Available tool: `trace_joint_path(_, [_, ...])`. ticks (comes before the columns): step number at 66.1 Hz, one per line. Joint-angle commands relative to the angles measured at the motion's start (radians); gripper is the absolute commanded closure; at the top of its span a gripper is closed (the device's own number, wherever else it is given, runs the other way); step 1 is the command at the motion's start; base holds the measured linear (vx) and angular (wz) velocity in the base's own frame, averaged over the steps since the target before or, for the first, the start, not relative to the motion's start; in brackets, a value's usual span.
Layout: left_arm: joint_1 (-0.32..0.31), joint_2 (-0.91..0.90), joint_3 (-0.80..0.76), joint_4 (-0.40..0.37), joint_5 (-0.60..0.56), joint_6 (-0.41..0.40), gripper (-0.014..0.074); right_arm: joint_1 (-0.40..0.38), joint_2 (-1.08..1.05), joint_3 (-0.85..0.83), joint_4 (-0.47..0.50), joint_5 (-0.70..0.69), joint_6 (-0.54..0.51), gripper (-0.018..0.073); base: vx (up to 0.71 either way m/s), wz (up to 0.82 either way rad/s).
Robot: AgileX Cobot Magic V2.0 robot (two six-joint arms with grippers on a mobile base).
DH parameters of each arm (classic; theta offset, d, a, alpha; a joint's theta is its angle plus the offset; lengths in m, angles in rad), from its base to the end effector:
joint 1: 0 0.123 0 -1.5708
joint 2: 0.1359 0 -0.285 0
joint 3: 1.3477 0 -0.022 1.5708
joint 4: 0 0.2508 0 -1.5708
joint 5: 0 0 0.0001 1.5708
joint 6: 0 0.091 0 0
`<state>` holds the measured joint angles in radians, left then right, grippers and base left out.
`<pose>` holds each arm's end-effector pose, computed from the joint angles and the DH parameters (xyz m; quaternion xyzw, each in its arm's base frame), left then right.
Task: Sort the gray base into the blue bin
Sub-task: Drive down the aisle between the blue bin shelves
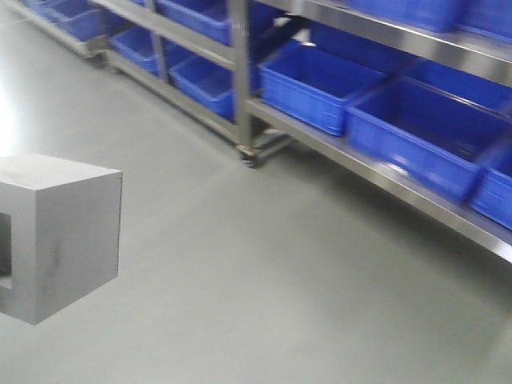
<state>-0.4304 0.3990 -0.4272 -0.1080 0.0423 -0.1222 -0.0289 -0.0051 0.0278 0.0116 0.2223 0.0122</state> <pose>0.0836 -0.0388 0.3256 0.0697 0.6771 -0.2390 0.6925 0.0561 -0.0014 0.1839 0.0191 0.7604 -0.0008 0.6492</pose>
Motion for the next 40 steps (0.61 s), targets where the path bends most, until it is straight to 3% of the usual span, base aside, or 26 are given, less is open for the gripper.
trace_joint_path(1, [-0.005,0.005,-0.031,-0.005,-0.111,-0.004,0.0603,-0.003,0.018,0.002,-0.005,-0.072,-0.012,0.0564,0.29,0.66])
trace_joint_path(40, [-0.005,0.005,-0.031,-0.005,-0.111,-0.004,0.0603,-0.003,0.018,0.002,-0.005,-0.072,-0.012,0.0564,0.31,0.57])
